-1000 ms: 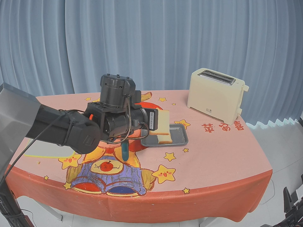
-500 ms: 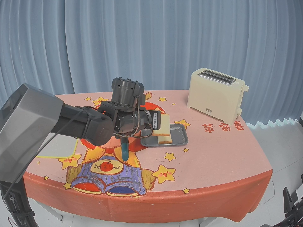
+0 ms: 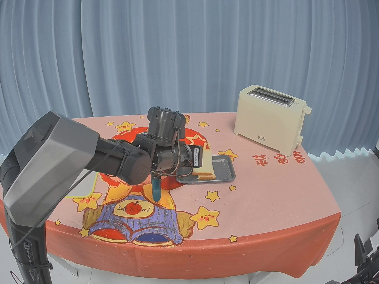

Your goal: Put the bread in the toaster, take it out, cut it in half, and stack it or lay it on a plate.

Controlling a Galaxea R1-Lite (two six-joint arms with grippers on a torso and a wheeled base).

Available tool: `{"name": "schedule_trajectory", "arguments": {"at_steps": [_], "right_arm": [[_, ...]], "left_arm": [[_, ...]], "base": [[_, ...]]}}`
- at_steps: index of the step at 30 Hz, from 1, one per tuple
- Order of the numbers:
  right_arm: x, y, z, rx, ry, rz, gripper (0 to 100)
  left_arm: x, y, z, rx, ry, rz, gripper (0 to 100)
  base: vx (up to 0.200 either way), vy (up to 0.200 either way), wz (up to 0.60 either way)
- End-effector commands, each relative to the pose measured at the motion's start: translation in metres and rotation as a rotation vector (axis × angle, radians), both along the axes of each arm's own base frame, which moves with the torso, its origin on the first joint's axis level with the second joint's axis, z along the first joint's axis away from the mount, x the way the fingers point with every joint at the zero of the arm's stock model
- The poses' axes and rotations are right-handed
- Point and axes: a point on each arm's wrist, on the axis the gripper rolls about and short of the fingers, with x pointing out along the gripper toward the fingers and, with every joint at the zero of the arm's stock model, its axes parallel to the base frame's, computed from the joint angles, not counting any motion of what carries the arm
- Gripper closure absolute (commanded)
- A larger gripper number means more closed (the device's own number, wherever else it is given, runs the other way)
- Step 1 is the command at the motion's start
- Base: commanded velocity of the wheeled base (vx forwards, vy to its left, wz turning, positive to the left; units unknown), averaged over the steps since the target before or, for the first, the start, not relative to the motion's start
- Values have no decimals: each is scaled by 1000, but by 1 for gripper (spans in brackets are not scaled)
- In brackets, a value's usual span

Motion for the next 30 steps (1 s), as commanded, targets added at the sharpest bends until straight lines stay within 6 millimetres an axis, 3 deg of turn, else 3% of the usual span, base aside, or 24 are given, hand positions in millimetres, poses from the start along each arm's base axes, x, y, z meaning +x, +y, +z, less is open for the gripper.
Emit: {"name": "schedule_trajectory", "arguments": {"at_steps": [1,6,7,30], "right_arm": [[0,0,-5,0,0,0,0],[0,0,-5,0,0,0,0],[0,0,-5,0,0,0,0],[0,0,-5,0,0,0,0]], "left_arm": [[1,0,-6,7,10,1,100],[2,-1,-5,6,8,1,100],[2,-1,-5,5,7,1,0],[-1,0,-5,9,9,6,0]], "base": [[0,0,0],[0,0,0],[0,0,0],[0,0,0]]}}
